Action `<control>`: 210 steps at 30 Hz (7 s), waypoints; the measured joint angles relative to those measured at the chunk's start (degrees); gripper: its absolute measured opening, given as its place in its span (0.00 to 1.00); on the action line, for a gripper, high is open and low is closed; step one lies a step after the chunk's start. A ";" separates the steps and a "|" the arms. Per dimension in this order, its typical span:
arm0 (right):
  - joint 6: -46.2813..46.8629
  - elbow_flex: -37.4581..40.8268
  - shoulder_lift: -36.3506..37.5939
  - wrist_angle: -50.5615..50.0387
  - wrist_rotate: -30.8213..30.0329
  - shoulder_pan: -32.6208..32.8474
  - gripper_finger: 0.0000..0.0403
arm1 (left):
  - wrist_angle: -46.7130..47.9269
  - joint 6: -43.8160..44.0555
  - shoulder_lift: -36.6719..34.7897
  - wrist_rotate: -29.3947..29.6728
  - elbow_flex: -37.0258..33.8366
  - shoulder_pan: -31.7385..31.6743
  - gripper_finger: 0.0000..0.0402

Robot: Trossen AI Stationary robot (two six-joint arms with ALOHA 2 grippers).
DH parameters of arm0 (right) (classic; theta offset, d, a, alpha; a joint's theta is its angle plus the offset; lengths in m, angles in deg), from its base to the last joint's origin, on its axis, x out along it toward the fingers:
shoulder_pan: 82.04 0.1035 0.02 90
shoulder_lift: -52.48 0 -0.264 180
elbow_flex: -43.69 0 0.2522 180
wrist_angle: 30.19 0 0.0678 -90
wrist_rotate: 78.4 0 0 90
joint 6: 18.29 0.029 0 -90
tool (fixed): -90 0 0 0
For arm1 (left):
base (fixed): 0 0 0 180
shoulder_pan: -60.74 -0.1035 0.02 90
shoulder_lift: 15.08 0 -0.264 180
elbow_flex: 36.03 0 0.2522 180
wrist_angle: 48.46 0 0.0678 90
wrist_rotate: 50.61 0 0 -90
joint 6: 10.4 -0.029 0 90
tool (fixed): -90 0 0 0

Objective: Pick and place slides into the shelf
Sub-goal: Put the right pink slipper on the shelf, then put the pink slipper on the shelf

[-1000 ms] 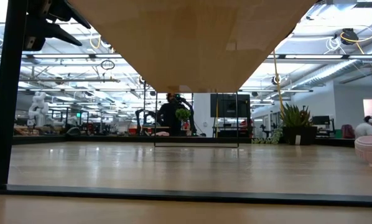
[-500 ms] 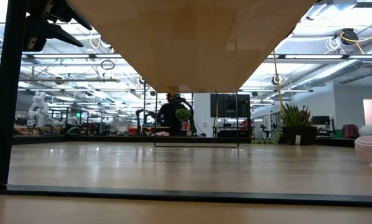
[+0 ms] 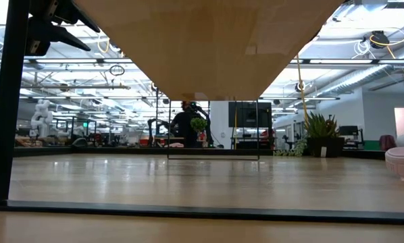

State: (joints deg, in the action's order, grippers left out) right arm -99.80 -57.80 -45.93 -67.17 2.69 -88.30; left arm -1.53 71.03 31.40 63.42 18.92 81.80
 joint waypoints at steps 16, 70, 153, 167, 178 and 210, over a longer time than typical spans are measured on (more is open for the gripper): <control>-0.24 0.00 0.00 -0.39 6.10 -1.32 0.00 | -0.37 0.09 0.00 -0.04 0.01 0.00 0.40; -1.47 7.34 -0.26 8.55 2.76 -1.53 0.07 | -0.41 0.04 0.00 0.04 0.02 0.00 0.40; -1.45 7.48 1.51 7.73 -5.01 0.37 0.28 | -0.39 -1.73 0.02 0.09 0.00 0.00 0.40; 0.09 7.42 1.68 6.28 -9.25 0.70 0.28 | -0.39 -2.86 0.02 0.09 0.01 0.02 0.40; 1.37 7.41 2.33 5.36 -10.77 2.27 0.28 | -0.39 -3.17 0.02 0.09 0.02 0.00 0.40; 7.84 7.34 5.39 -2.66 -16.48 3.53 0.28 | -0.46 -3.69 0.02 0.01 0.00 0.01 0.40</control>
State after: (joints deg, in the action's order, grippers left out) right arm -91.96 -50.45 -40.54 -69.84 -13.80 -84.77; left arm -1.99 67.34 31.42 63.43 18.92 81.80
